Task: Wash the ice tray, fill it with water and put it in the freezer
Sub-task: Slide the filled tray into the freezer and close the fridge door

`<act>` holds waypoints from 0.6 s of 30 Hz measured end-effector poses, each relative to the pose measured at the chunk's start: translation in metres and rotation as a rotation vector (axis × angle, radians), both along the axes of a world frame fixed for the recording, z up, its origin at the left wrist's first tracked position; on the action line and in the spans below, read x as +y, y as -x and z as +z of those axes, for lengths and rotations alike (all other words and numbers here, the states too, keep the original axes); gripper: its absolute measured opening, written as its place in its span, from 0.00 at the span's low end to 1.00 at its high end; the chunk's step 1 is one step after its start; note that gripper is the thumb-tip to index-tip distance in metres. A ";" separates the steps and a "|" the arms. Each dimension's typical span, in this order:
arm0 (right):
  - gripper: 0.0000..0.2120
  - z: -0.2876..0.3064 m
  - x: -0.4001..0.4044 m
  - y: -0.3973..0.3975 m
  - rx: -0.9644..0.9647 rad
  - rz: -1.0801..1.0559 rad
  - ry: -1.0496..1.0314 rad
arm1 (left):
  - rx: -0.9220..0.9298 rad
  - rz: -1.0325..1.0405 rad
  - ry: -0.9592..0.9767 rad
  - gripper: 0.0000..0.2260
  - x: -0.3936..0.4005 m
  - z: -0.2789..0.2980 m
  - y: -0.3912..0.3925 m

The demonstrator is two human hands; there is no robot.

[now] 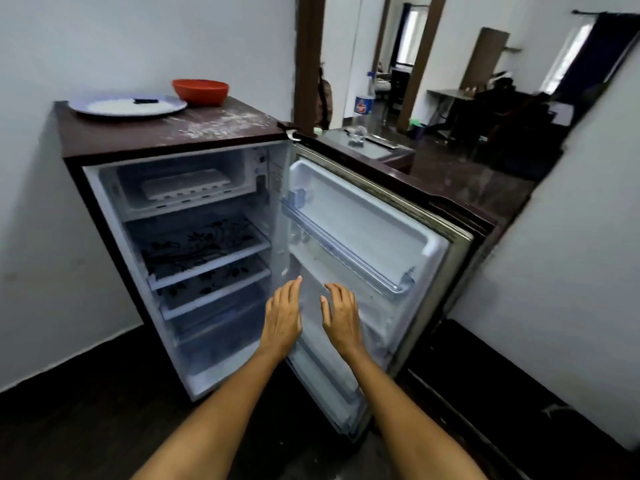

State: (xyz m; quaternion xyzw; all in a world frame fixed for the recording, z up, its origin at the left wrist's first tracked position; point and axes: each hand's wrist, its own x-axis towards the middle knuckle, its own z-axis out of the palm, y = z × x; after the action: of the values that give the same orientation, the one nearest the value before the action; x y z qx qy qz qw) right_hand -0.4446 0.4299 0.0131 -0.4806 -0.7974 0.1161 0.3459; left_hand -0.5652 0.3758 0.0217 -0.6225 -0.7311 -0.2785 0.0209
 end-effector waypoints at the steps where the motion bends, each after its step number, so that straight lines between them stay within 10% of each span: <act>1: 0.21 -0.002 -0.007 -0.017 0.006 -0.041 0.001 | 0.016 -0.041 0.006 0.29 -0.002 0.001 -0.015; 18: 0.17 0.026 0.034 -0.205 0.221 -0.398 0.204 | 0.261 -0.015 0.023 0.32 0.049 0.053 -0.183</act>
State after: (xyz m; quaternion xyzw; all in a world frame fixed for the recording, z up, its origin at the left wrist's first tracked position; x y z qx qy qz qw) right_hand -0.2391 0.4640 0.0390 -0.6448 -0.6288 0.1773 0.3968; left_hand -0.3822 0.4245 0.0743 -0.6593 -0.7204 -0.1869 0.1068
